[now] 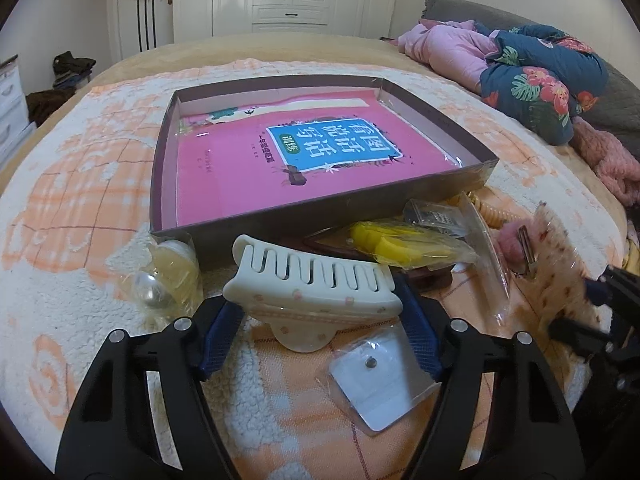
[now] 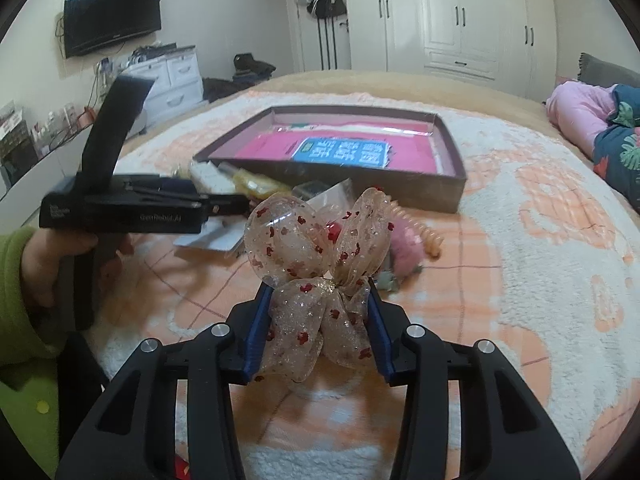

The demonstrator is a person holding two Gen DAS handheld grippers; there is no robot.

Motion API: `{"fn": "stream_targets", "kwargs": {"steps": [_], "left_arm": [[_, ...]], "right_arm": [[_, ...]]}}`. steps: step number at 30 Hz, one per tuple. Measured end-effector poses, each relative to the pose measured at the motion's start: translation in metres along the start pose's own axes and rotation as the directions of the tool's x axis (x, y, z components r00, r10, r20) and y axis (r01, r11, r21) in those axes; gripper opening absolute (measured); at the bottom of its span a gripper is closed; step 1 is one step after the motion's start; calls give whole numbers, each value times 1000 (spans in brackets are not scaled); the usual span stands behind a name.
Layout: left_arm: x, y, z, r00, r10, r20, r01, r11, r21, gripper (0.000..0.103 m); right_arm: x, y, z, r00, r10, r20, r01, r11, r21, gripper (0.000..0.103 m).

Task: Organize jewelry
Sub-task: 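Carry the bow into the box and open the right gripper while the left drops the claw clip there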

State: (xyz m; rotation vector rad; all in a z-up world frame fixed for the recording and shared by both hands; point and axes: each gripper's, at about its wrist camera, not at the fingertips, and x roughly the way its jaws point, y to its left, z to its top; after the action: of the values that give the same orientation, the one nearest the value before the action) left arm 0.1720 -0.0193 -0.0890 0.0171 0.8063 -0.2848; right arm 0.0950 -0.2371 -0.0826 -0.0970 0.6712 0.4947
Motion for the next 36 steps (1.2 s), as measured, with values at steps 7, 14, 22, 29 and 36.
{"fn": "stream_targets", "kwargs": {"steps": [7,14,22,29,36], "left_arm": [[-27,4,-8,998,-51,35,53,997,-52,64],[-58,10,-11,994,-55,92,63,994,-87,64],[-84,29,-3,986,-24,167,47,990,-133,64],[-90,45,9,979,19,205,14,987,-161,64],[-86,55,25,974,17,227,23,985,-173,64]], "right_arm": [[-8,-12,5,999,-17,32,15,999,42,42],[-11,-20,11,999,-26,41,23,996,85,42],[-18,-22,30,995,-69,73,64,996,60,42],[-12,-25,57,992,-79,101,75,996,43,42],[-1,-28,85,992,-67,109,62,997,51,42]]}}
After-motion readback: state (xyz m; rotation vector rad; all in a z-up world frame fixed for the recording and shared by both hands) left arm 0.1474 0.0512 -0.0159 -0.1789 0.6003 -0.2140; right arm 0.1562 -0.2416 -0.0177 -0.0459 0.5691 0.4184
